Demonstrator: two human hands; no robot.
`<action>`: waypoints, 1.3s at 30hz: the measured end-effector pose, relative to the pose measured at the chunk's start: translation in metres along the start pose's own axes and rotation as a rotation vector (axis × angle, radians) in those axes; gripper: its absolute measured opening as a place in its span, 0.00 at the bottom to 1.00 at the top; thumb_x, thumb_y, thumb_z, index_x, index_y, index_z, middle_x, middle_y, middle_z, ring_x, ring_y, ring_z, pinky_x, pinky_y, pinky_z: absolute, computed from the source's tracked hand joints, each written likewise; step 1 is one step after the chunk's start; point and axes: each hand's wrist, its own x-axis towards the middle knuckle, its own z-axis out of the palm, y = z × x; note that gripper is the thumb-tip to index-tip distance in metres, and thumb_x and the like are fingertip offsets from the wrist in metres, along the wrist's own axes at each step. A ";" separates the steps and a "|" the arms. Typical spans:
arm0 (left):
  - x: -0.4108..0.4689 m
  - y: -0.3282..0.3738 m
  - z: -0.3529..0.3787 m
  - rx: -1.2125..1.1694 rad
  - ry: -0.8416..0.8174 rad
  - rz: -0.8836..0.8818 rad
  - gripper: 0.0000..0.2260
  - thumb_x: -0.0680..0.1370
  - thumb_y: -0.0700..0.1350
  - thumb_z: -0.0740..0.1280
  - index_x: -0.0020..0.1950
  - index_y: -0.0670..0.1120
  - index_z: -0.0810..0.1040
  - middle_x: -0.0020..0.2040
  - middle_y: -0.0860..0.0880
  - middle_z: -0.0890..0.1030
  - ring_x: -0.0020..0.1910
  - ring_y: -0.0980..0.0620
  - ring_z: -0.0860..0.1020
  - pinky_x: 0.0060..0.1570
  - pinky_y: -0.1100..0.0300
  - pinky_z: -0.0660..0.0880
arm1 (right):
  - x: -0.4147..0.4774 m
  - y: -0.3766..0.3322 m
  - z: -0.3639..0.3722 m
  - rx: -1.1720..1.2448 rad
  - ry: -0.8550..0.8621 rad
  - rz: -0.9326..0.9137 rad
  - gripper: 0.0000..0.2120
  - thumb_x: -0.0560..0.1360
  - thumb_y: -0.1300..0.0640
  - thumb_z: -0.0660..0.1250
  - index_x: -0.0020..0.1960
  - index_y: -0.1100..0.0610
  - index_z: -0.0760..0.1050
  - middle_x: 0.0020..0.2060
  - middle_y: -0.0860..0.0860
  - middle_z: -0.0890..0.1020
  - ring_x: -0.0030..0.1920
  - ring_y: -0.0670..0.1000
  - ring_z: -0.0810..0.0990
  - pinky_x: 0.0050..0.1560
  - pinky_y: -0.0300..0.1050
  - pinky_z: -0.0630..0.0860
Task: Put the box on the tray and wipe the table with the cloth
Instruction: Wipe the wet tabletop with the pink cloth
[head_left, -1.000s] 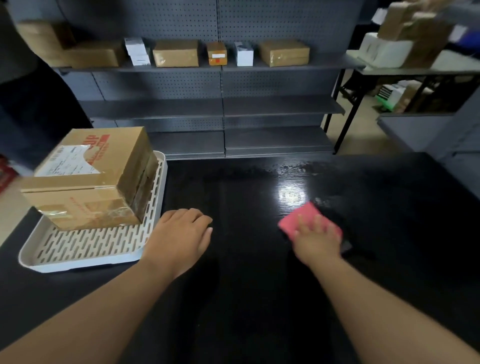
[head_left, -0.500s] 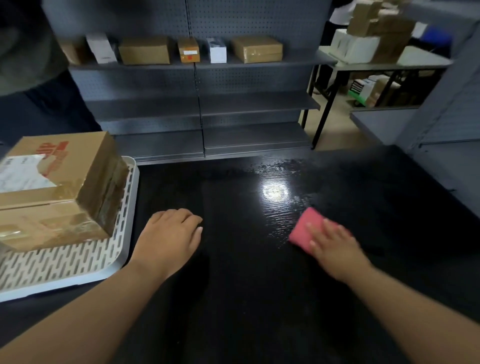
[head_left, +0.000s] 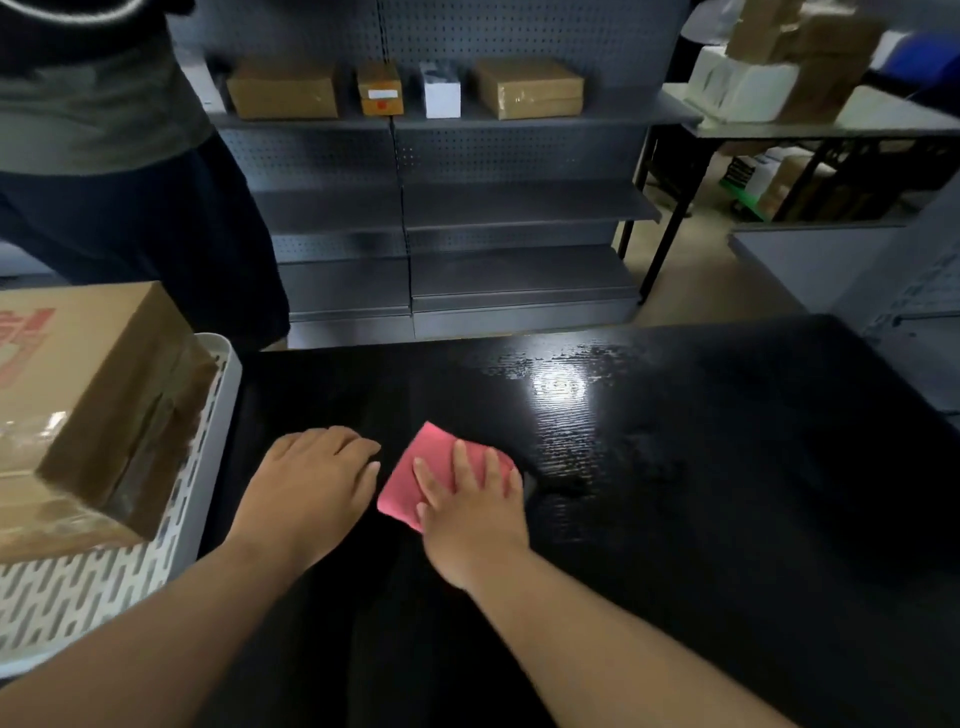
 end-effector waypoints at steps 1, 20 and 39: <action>0.007 -0.002 0.000 0.005 -0.006 -0.010 0.15 0.78 0.51 0.58 0.62 0.50 0.77 0.58 0.51 0.79 0.58 0.51 0.76 0.61 0.52 0.68 | 0.011 0.018 -0.003 -0.006 0.042 0.003 0.25 0.81 0.45 0.46 0.75 0.40 0.42 0.78 0.53 0.42 0.76 0.63 0.41 0.72 0.64 0.40; 0.014 -0.063 -0.019 0.058 0.053 -0.120 0.21 0.75 0.54 0.50 0.52 0.50 0.81 0.48 0.52 0.82 0.47 0.48 0.81 0.47 0.51 0.75 | 0.166 0.027 -0.050 -0.074 -0.017 0.184 0.29 0.78 0.50 0.49 0.76 0.44 0.43 0.77 0.57 0.42 0.75 0.67 0.43 0.72 0.67 0.41; -0.098 -0.104 -0.048 0.073 0.141 -0.112 0.17 0.75 0.51 0.54 0.48 0.49 0.81 0.44 0.50 0.82 0.43 0.44 0.81 0.47 0.51 0.75 | 0.046 -0.053 -0.016 -0.042 -0.049 0.126 0.27 0.80 0.49 0.48 0.76 0.40 0.41 0.77 0.53 0.41 0.75 0.65 0.43 0.72 0.65 0.45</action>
